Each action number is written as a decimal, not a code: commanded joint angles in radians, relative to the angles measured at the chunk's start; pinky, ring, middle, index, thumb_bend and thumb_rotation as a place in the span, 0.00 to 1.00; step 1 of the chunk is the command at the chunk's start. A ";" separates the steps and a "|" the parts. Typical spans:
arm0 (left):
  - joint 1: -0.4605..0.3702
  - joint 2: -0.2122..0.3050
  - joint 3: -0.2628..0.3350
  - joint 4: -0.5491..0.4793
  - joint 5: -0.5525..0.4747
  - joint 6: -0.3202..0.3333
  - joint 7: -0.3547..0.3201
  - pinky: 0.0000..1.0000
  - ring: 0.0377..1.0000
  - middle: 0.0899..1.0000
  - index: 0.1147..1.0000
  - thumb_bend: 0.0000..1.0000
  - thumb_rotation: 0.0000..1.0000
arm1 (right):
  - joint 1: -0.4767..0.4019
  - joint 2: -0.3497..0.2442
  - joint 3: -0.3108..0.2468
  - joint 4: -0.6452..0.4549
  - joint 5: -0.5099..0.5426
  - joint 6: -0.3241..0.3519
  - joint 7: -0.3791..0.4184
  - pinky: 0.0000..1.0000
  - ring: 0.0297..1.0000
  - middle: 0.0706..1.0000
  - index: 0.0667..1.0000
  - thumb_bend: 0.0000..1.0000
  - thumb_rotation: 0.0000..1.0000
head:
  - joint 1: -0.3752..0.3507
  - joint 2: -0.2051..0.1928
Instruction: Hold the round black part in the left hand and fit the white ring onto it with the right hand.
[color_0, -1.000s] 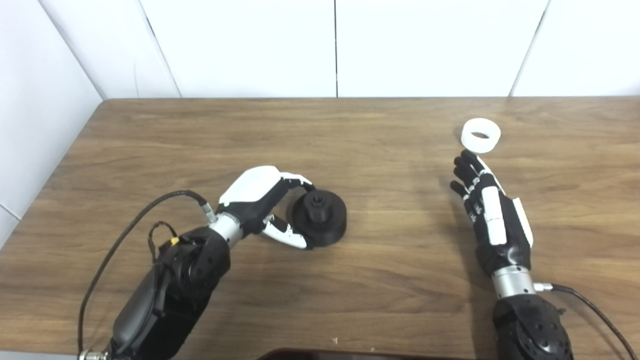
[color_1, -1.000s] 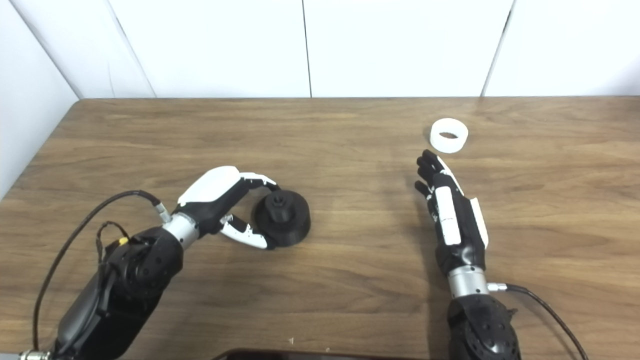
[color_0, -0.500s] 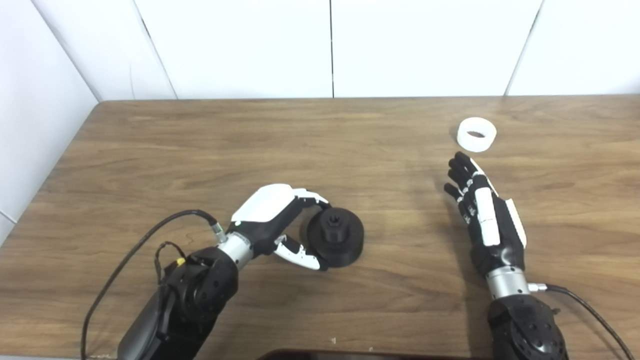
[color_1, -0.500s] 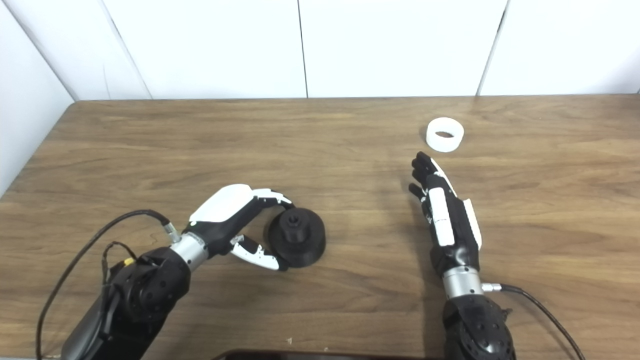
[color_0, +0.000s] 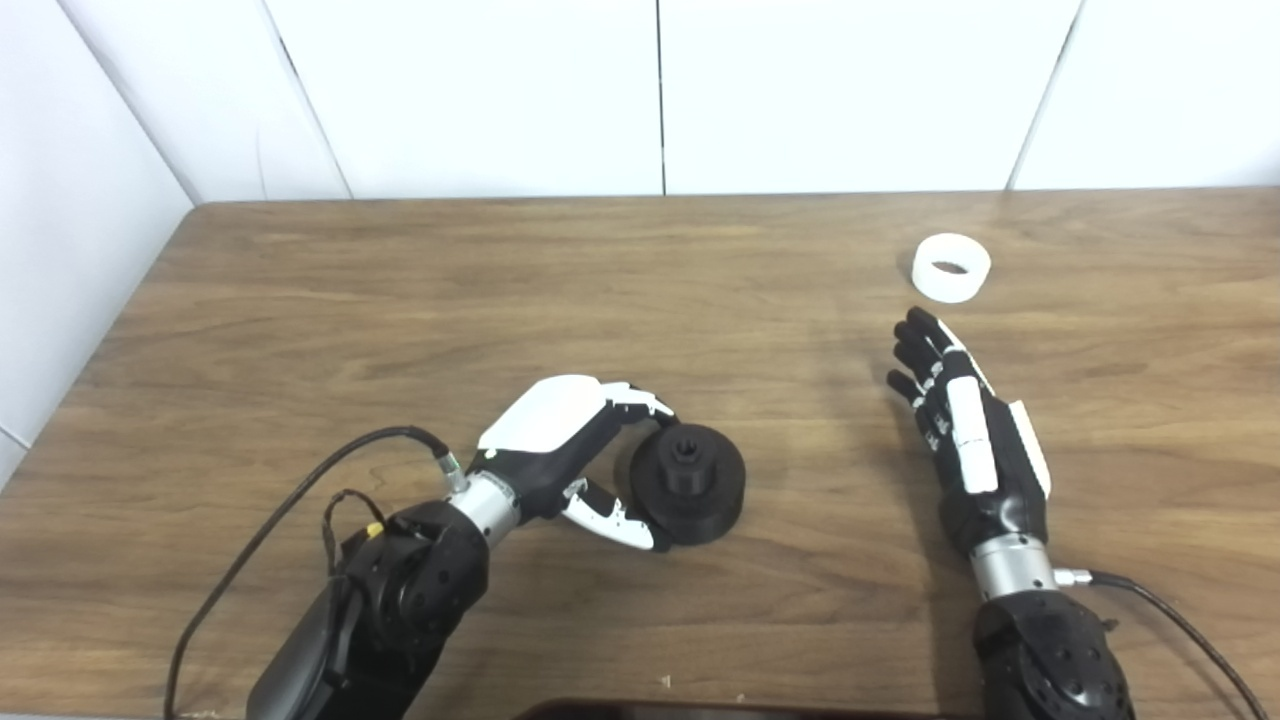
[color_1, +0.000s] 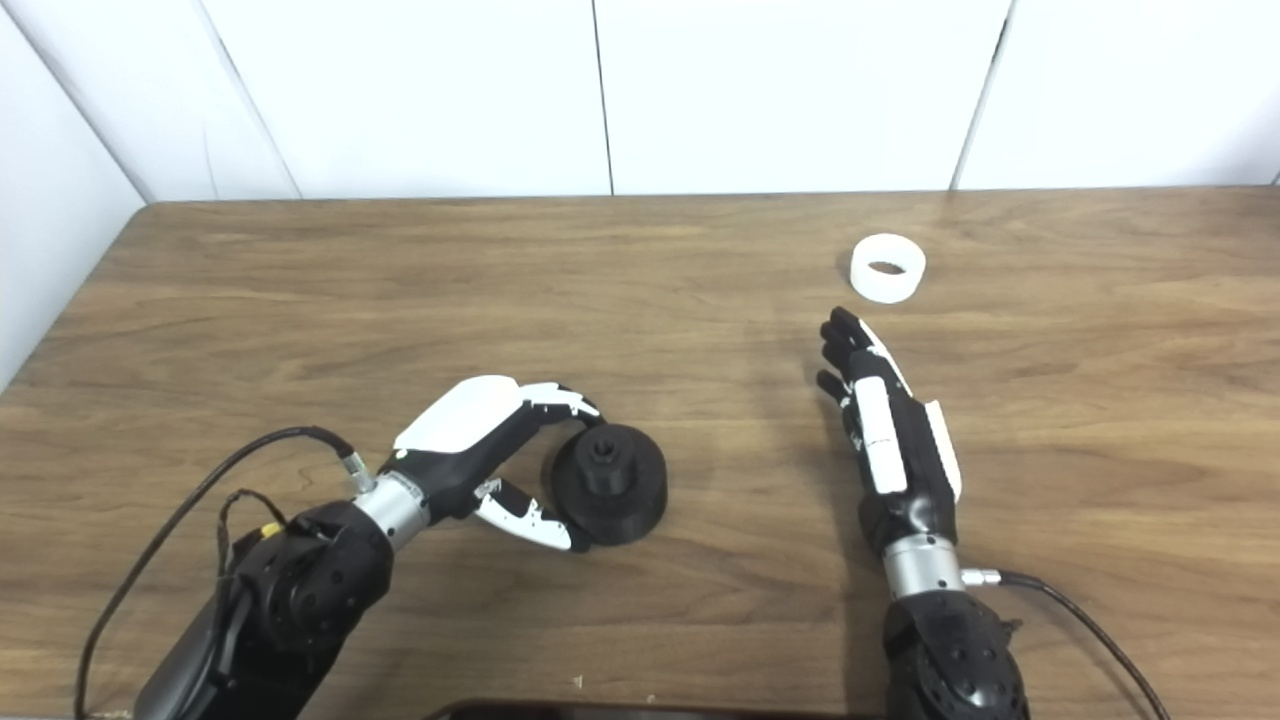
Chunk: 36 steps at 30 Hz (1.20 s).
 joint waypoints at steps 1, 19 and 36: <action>-0.006 0.005 -0.003 -0.005 0.008 -0.008 -0.016 0.85 0.91 0.85 0.68 0.77 0.25 | -0.074 -0.102 -0.014 -0.086 -0.205 0.032 -0.044 0.83 0.90 0.89 0.85 0.55 0.73 | -0.001 0.000; -0.014 -0.003 -0.016 0.030 0.016 -0.044 -0.008 0.85 0.91 0.85 0.69 0.77 0.28 | -0.491 -0.408 0.090 0.144 -0.657 0.219 0.031 0.86 0.96 0.90 0.72 0.86 0.30 | -0.024 -0.013; -0.001 -0.003 -0.002 0.048 0.013 -0.069 0.004 0.85 0.91 0.84 0.69 0.78 0.25 | -0.687 -0.465 0.213 0.514 -0.665 0.165 0.093 0.98 1.00 0.94 0.73 0.87 0.30 | -0.052 -0.038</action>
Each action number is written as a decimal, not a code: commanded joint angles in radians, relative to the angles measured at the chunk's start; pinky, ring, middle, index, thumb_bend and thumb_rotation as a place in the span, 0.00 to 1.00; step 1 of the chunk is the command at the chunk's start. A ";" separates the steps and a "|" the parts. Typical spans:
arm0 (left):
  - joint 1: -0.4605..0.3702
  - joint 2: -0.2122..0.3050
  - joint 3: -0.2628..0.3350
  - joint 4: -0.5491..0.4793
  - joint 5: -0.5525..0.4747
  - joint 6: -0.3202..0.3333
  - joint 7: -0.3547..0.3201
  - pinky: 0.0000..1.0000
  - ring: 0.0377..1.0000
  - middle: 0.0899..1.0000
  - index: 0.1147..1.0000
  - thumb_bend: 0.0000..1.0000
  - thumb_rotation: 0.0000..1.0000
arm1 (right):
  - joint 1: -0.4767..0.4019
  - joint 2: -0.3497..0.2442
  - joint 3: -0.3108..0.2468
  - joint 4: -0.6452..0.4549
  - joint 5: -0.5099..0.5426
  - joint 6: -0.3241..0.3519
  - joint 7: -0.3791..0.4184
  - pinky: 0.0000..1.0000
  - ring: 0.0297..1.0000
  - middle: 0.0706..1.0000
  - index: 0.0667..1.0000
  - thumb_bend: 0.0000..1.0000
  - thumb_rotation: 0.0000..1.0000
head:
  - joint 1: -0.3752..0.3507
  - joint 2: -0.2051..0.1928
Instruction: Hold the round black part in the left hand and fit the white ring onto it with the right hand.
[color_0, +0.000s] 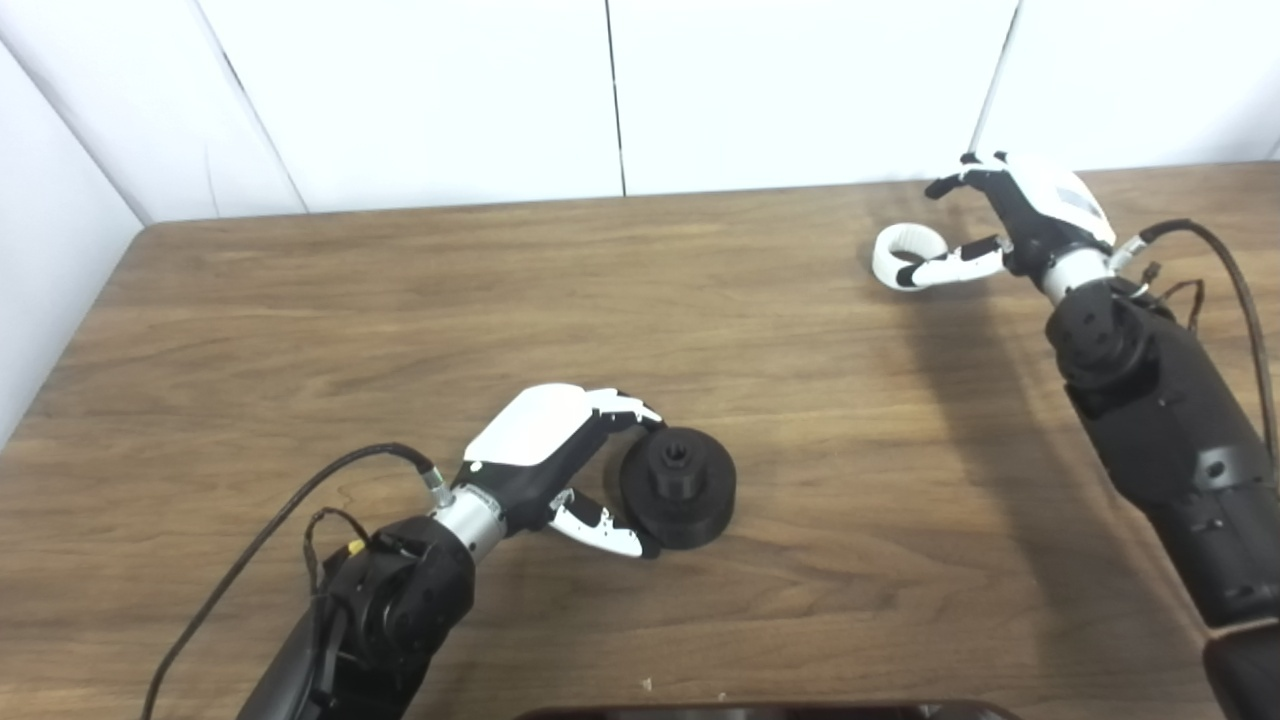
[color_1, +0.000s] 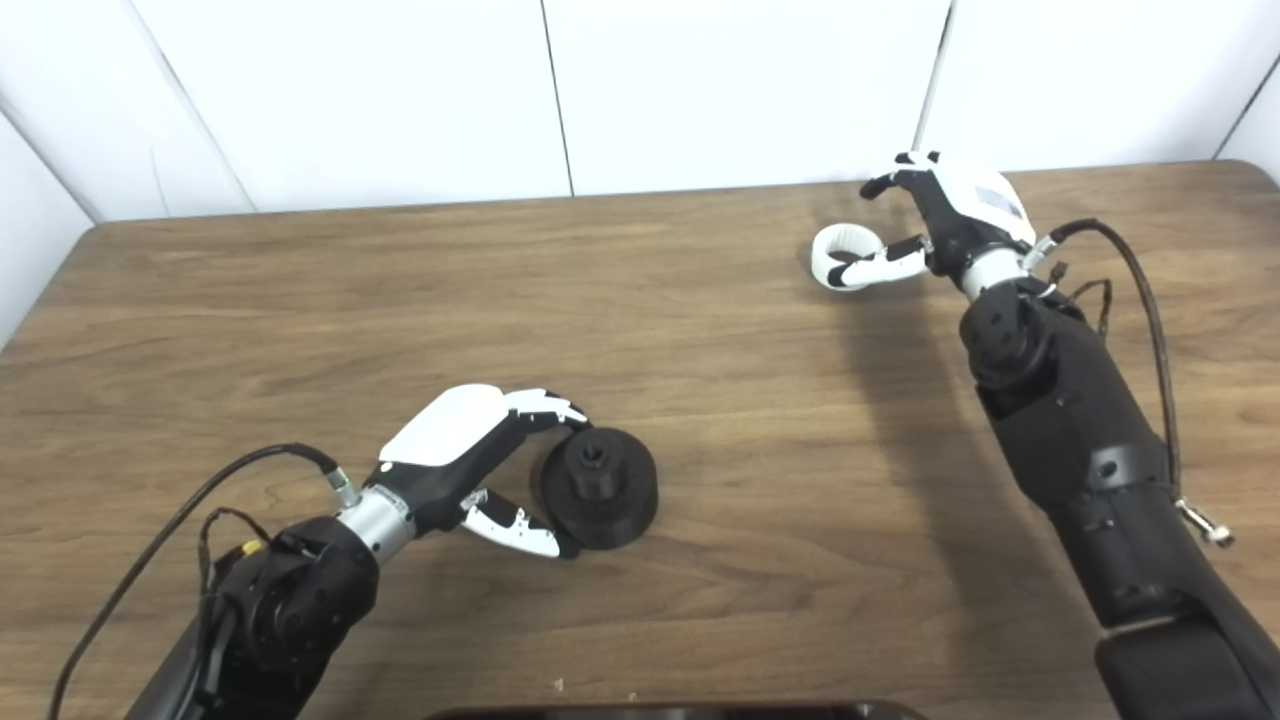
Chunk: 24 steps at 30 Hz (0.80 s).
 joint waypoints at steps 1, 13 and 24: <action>0.000 0.011 0.003 0.014 0.004 -0.008 -0.007 0.86 0.91 0.84 0.69 0.78 0.25 | -0.077 -0.031 -0.002 0.002 0.000 -0.041 -0.014 0.98 1.00 0.94 0.73 0.87 0.30 | -0.001 0.001; 0.004 0.007 0.011 0.020 0.006 -0.016 -0.008 0.86 0.92 0.85 0.69 0.78 0.26 | -0.110 -0.036 0.025 0.024 -0.004 -0.029 0.017 0.95 1.00 0.95 0.76 0.84 0.34 | -0.001 -0.008; 0.007 0.005 0.015 0.012 0.012 -0.008 -0.012 0.86 0.92 0.85 0.69 0.77 0.25 | -0.115 -0.014 0.027 0.057 0.002 -0.022 -0.001 0.98 1.00 0.95 0.76 0.82 0.30 | 0.004 -0.006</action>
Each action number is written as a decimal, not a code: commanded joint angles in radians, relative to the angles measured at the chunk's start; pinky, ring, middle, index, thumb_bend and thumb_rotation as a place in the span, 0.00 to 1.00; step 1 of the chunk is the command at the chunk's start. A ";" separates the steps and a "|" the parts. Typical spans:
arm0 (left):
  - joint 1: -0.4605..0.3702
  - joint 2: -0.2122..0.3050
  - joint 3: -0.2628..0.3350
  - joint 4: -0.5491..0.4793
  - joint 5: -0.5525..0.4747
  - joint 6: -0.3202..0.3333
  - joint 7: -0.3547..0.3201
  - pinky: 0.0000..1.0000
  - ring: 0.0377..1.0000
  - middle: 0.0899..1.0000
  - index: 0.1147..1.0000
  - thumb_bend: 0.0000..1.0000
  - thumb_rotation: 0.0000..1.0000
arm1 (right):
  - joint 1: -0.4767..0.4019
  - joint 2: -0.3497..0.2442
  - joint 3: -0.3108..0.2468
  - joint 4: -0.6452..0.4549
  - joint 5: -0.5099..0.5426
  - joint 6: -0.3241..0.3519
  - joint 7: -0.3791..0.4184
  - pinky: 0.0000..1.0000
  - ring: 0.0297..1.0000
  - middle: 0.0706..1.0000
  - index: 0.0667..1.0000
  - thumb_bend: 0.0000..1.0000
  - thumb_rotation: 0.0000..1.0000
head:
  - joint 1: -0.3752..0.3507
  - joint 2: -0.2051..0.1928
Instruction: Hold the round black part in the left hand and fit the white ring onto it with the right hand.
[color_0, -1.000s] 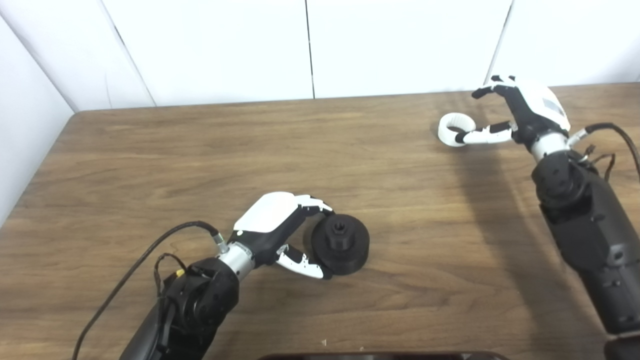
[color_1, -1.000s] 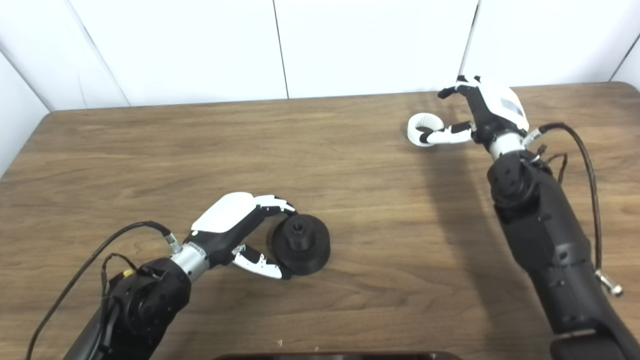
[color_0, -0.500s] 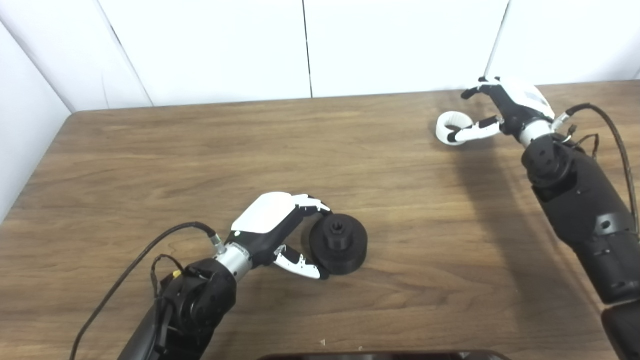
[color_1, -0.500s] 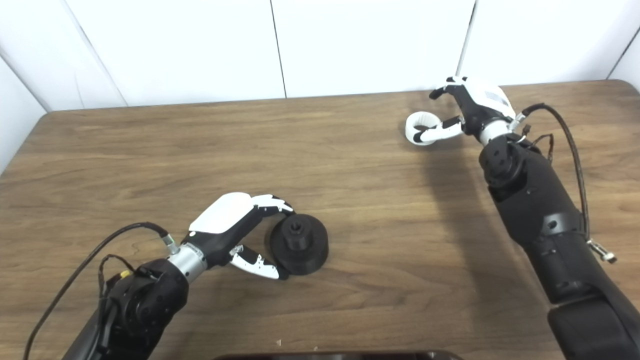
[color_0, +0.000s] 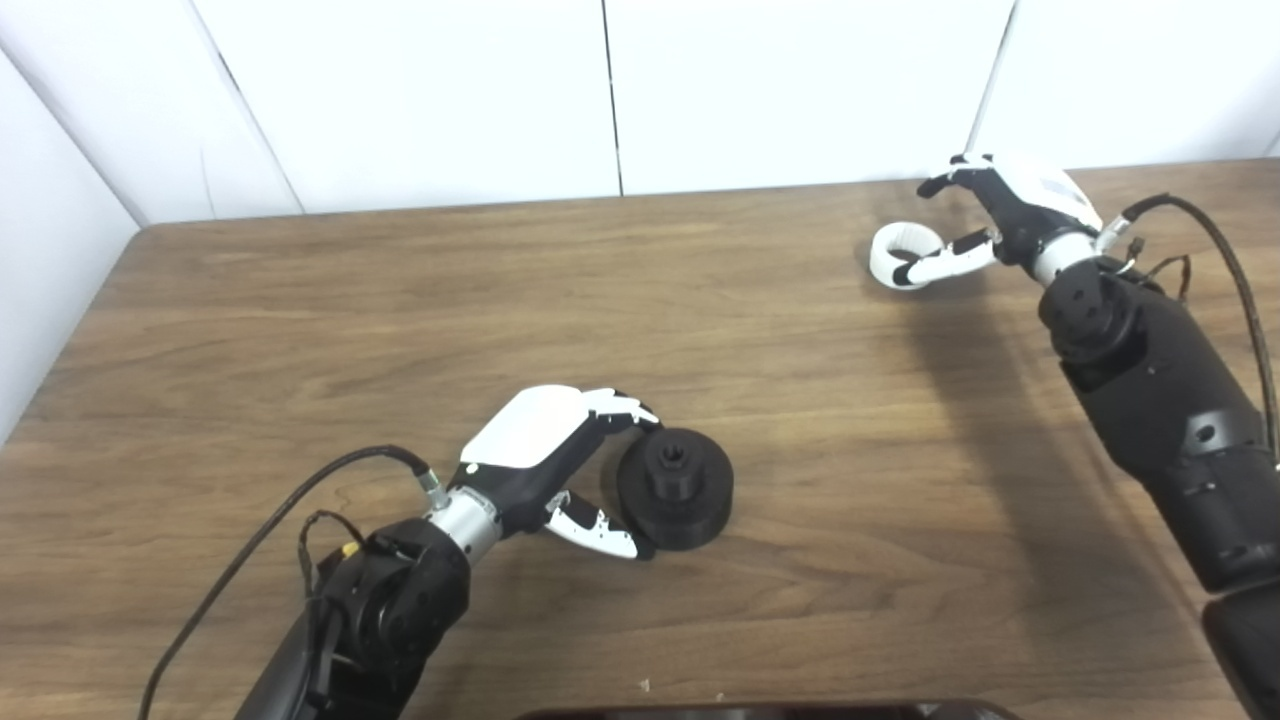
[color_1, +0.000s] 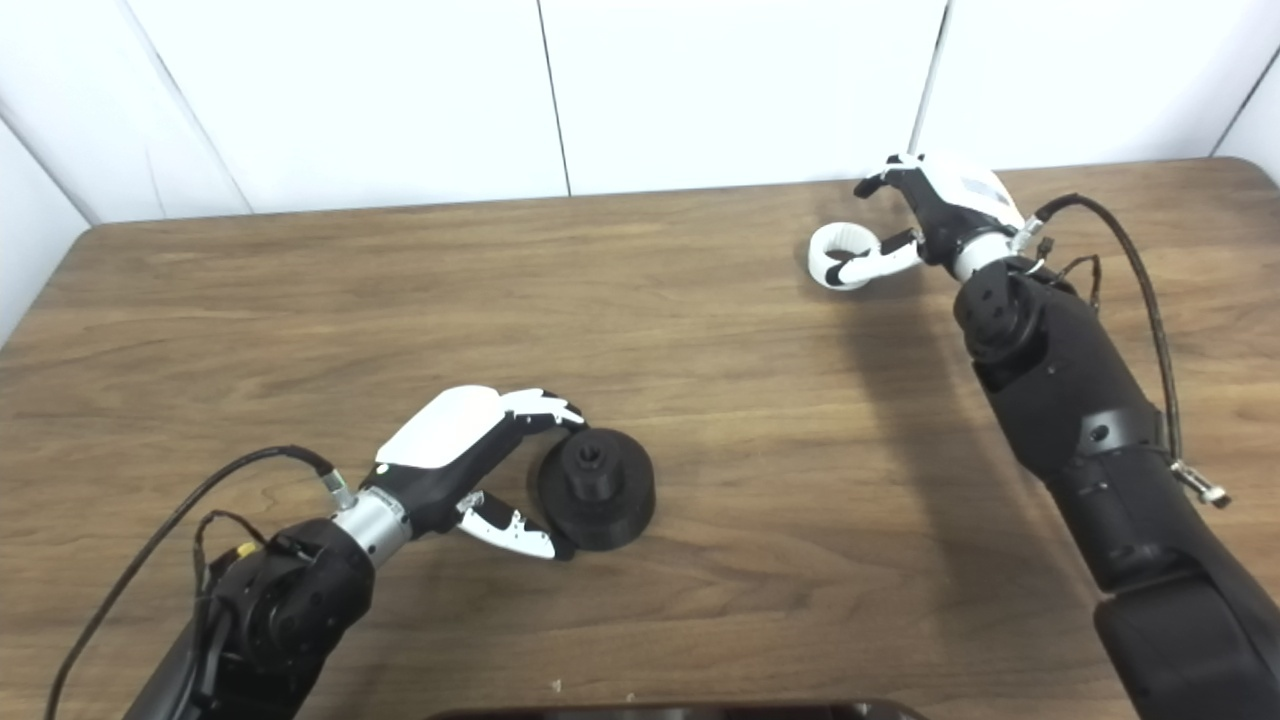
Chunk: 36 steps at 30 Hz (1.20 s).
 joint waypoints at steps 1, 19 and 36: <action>0.001 0.005 0.003 0.004 0.010 0.012 -0.012 0.86 0.92 0.85 0.69 0.77 0.25 | -0.062 -0.002 -0.008 -0.016 0.001 -0.008 -0.026 0.98 1.00 0.95 0.76 0.82 0.30 | -0.001 0.001; 0.009 0.001 0.010 -0.011 0.013 0.021 -0.020 0.86 0.92 0.85 0.69 0.78 0.25 | -0.050 0.010 0.011 0.025 -0.012 -0.018 -0.046 0.95 1.00 0.95 0.76 0.83 0.34 | 0.006 0.001; 0.020 0.001 0.017 -0.035 0.016 0.023 -0.031 0.86 0.92 0.85 0.69 0.78 0.25 | -0.037 0.012 0.013 0.028 0.001 -0.028 -0.067 0.90 0.99 0.94 0.75 0.80 0.34 | 0.007 0.007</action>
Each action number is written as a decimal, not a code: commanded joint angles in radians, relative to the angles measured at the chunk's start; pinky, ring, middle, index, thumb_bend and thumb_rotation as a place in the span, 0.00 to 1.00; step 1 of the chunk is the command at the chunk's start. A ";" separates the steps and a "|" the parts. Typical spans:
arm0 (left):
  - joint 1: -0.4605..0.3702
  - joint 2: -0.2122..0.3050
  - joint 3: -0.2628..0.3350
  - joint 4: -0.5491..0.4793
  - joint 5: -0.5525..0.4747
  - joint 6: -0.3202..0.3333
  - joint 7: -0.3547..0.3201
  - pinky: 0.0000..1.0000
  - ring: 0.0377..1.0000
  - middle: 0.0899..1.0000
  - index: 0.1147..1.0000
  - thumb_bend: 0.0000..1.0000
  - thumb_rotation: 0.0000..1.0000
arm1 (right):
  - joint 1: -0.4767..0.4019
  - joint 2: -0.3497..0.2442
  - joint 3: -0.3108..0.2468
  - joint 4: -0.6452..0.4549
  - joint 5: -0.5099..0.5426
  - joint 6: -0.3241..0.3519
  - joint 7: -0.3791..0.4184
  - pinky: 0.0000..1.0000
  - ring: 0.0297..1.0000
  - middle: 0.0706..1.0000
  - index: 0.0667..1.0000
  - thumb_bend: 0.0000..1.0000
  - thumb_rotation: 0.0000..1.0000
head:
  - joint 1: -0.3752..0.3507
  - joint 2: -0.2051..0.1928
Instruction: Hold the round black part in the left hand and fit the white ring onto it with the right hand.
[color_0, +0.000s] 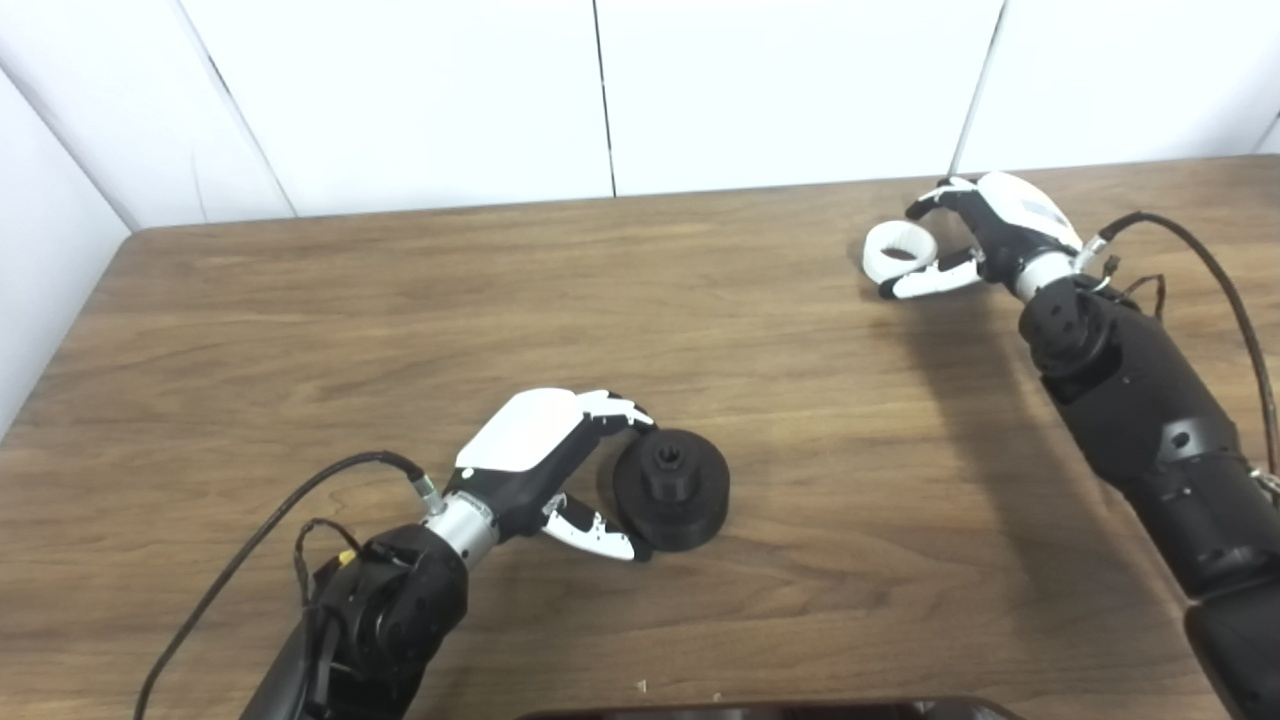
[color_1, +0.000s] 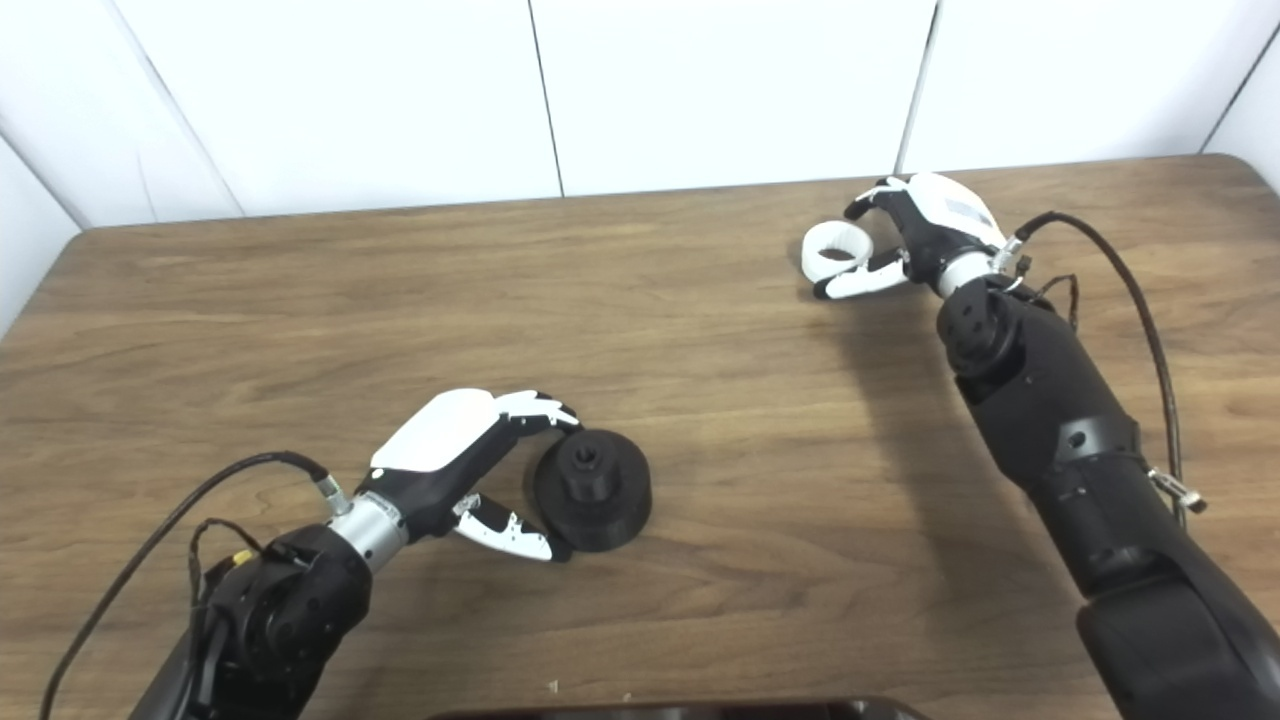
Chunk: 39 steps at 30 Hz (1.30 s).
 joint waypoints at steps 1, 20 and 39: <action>0.002 0.013 0.001 -0.020 0.005 0.010 -0.022 0.86 0.92 0.85 0.69 0.78 0.25 | -0.040 -0.010 -0.009 -0.026 -0.001 -0.027 -0.036 0.90 0.99 0.94 0.75 0.80 0.34 | 0.000 0.001; 0.005 0.008 0.003 -0.038 0.007 0.022 -0.041 0.86 0.92 0.85 0.69 0.78 0.25 | -0.036 -0.003 -0.009 -0.018 0.017 -0.045 -0.042 0.88 0.98 0.93 0.75 0.78 0.33 | 0.004 0.003; 0.010 0.009 0.003 -0.051 0.006 0.027 -0.045 0.87 0.93 0.86 0.70 0.79 0.26 | -0.060 0.014 0.005 0.038 0.019 -0.063 -0.068 0.87 0.98 0.92 0.75 0.75 0.35 | 0.008 -0.005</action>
